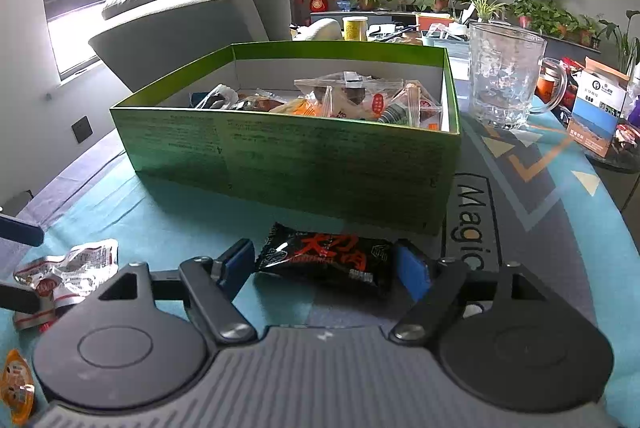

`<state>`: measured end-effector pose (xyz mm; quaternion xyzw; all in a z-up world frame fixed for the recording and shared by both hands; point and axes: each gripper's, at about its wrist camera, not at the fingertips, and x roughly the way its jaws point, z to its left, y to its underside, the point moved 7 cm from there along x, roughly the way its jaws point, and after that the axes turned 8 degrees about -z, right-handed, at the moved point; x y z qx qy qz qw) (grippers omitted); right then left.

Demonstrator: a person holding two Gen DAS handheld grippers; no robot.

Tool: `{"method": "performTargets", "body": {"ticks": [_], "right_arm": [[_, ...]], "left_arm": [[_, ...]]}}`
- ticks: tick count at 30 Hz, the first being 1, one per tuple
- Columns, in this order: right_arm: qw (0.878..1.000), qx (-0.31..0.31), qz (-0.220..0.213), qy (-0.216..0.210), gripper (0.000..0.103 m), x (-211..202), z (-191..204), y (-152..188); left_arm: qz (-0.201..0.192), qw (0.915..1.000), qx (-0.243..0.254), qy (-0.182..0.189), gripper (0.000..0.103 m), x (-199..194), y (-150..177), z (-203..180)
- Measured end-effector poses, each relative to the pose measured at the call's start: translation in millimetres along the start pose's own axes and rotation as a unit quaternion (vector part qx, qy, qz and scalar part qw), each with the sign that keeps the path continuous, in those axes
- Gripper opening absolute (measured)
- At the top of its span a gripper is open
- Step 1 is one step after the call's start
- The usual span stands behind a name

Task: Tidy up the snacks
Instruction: 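Grasp the white-silver printed packet with the left tool while the right tool grasps the black-red packet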

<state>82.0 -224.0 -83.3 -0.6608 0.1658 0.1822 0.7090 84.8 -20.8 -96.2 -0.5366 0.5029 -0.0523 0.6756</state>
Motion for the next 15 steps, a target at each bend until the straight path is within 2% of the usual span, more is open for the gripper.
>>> {"method": "performTargets", "body": {"ticks": [1,6,8,9,12,15], "right_arm": [[1.000,0.000,0.000,0.000,0.078,0.2,0.1,0.1],[1.000,0.000,0.000,0.002,0.078,0.3,0.7,0.6],[1.000,-0.002,0.001,0.006,0.078,0.7,2.4,0.8],[1.000,-0.002,0.002,0.007,0.078,0.7,3.1,0.9],[1.000,0.002,0.005,0.013,0.078,0.5,5.0,2.7],[1.000,-0.007,0.007,0.020,0.078,1.4,7.3,3.8]], "left_arm": [[0.009,0.9999,-0.006,0.003,0.069,2.9,2.9,1.4],[-0.017,0.9997,0.006,-0.014,0.069,2.3,8.5,-3.7],[-0.026,0.9993,0.012,-0.022,0.060,2.4,8.5,-5.2],[-0.031,0.9989,0.018,-0.030,0.048,3.0,8.2,-5.9],[-0.037,0.9986,-0.003,-0.038,0.043,1.9,4.5,-3.4],[-0.047,0.9973,0.006,-0.056,0.042,0.2,0.9,-5.4]]}}
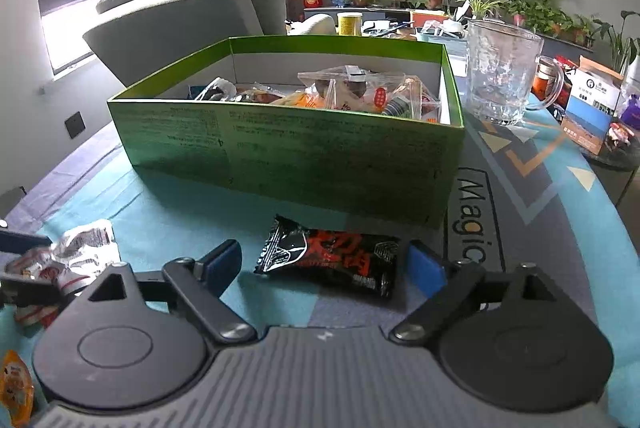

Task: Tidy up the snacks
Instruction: 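Grasp the white-silver printed packet with the left tool while the right tool grasps the black-red packet, then lift and carry both held packets over the green box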

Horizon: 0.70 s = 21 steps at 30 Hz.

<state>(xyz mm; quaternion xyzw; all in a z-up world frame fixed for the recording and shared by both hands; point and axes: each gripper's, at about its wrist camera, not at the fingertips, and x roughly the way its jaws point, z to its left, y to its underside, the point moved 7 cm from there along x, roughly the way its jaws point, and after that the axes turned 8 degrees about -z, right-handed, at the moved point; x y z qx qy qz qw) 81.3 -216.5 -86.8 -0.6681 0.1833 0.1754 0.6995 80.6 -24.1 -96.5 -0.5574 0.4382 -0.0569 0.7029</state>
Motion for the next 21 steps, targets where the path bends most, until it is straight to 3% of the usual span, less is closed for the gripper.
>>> {"method": "performTargets", "body": {"ticks": [3,11,17,21], "right_arm": [[1.000,-0.011,-0.004,0.004,0.071,-1,-1,-2],[0.999,0.005,-0.030,-0.015,0.070,-18,-3,-13],[0.996,0.002,-0.078,-0.030,0.070,-37,0,-41],[0.993,-0.010,-0.118,-0.030,0.070,-36,-2,-68]], "left_arm": [[-0.022,0.9998,0.000,-0.003,0.042,-5,-9,-2],[-0.099,0.9948,-0.023,-0.002,0.042,-12,-58,-4],[-0.146,0.9884,-0.030,-0.029,0.043,1,-105,5],[-0.156,0.9862,-0.035,-0.044,0.043,18,-131,11]]}}
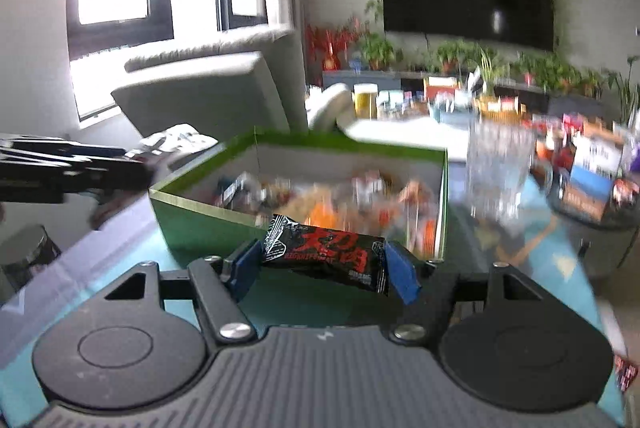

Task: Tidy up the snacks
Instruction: 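Lift and carry both held packets over the green box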

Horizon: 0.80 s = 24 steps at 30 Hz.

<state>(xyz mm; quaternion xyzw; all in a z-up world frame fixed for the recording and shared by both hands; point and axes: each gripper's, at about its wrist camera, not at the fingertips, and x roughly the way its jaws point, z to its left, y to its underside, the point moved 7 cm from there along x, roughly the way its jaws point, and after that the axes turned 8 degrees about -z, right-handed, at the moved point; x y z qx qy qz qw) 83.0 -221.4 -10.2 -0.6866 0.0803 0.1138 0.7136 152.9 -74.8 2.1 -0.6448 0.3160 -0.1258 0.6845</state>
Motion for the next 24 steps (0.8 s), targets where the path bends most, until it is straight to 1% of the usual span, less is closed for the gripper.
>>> {"method": "performTargets", "body": {"ticks": [4,7,14,24], "right_arm": [[1.000,0.004,-0.018,0.011,0.070,22,-10,-16],[1.000,0.012,-0.022,0.018,0.070,40,-19,-22],[0.999,0.026,-0.018,0.020,0.070,64,-33,-25],[0.999,0.039,0.001,0.019,0.070,86,-38,-18]], "left_arm": [[-0.005,0.9999,-0.004,-0.010,0.043,23,-11,1],[0.002,0.9998,-0.007,-0.019,0.043,38,-13,3],[0.028,0.9988,-0.017,-0.037,0.043,66,-4,12],[0.055,0.9976,-0.018,-0.038,0.043,98,8,11]]}}
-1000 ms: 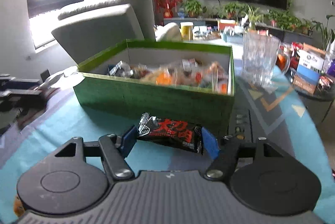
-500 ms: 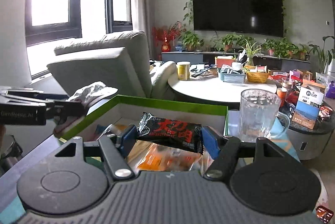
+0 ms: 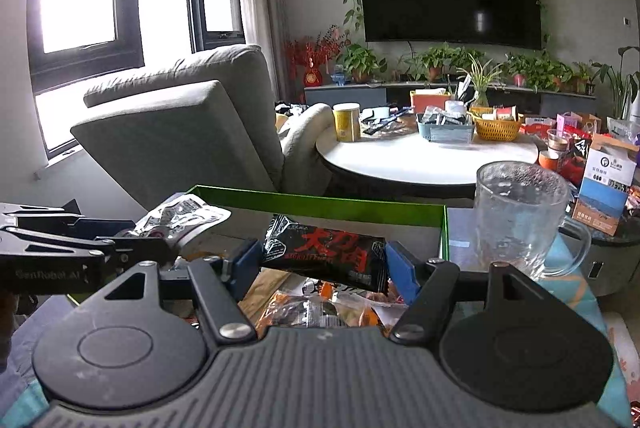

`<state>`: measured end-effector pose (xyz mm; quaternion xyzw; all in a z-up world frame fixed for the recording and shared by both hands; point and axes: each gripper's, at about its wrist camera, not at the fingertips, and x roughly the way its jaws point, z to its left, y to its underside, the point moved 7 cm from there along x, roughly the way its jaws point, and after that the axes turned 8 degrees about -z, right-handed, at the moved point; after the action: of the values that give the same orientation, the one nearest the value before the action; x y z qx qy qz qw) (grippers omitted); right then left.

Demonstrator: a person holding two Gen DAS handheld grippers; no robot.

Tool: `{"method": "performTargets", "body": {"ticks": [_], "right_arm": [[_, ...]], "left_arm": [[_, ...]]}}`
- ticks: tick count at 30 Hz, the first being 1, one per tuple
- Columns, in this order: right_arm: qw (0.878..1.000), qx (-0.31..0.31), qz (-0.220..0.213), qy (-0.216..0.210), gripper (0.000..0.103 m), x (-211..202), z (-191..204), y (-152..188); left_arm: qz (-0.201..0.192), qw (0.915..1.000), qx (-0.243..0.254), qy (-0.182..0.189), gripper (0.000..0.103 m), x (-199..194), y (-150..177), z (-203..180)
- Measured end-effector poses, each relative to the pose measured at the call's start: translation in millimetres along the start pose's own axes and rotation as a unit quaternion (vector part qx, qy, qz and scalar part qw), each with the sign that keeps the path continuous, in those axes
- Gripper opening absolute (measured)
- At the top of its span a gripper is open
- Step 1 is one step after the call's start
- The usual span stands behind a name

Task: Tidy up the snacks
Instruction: 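Lift and carry both held packets over the green box, then open both tools to drop the packets into the box, then withdraw both tools from the box toward the remaining snacks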

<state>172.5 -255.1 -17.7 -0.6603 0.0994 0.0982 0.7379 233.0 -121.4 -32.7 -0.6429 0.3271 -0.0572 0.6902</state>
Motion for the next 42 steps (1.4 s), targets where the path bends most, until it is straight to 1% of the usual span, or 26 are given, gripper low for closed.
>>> {"method": "performTargets", "body": {"ticks": [6,8,12,16,22,25,28,30,33,37,40,42], "right_arm": [[1.000,0.011,0.010,0.010,0.073,3,-4,4],[1.000,0.019,0.012,0.011,0.077,1,-5,4],[1.000,0.020,0.013,0.013,0.078,-1,-3,4],[1.000,0.018,0.014,0.013,0.078,-5,-1,5],[1.000,0.018,0.011,0.015,0.079,-12,0,5],[1.000,0.019,0.007,0.017,0.083,-18,-1,5],[1.000,0.020,0.002,0.020,0.084,-27,-2,5],[1.000,0.019,-0.002,0.022,0.085,-34,-3,6],[0.999,0.018,-0.003,0.026,0.085,-45,-8,10],[0.999,0.022,0.003,0.030,0.085,-59,-13,18],[0.999,0.028,0.000,0.022,0.085,-73,-10,21],[0.999,0.035,-0.002,0.010,0.085,-85,-6,24]], "left_arm": [[0.020,0.9998,0.005,0.000,0.043,6,7,0],[0.021,0.9998,0.009,-0.001,0.043,6,8,1],[0.024,0.9996,0.015,-0.005,0.045,2,9,3],[0.023,0.9996,0.019,-0.002,0.047,-7,11,4],[0.026,0.9990,0.035,0.004,0.048,-31,19,2],[0.030,0.9986,0.043,0.009,0.048,-45,25,1],[0.039,0.9977,0.050,0.026,0.049,-61,35,-4],[0.054,0.9960,0.048,0.053,0.050,-75,46,-12],[0.084,0.9909,0.043,0.097,0.052,-95,69,-22],[0.119,0.9843,0.057,0.118,0.052,-119,96,-35],[0.129,0.9797,0.057,0.143,0.052,-136,108,-43],[0.133,0.9772,0.066,0.152,0.052,-143,113,-48]]}}
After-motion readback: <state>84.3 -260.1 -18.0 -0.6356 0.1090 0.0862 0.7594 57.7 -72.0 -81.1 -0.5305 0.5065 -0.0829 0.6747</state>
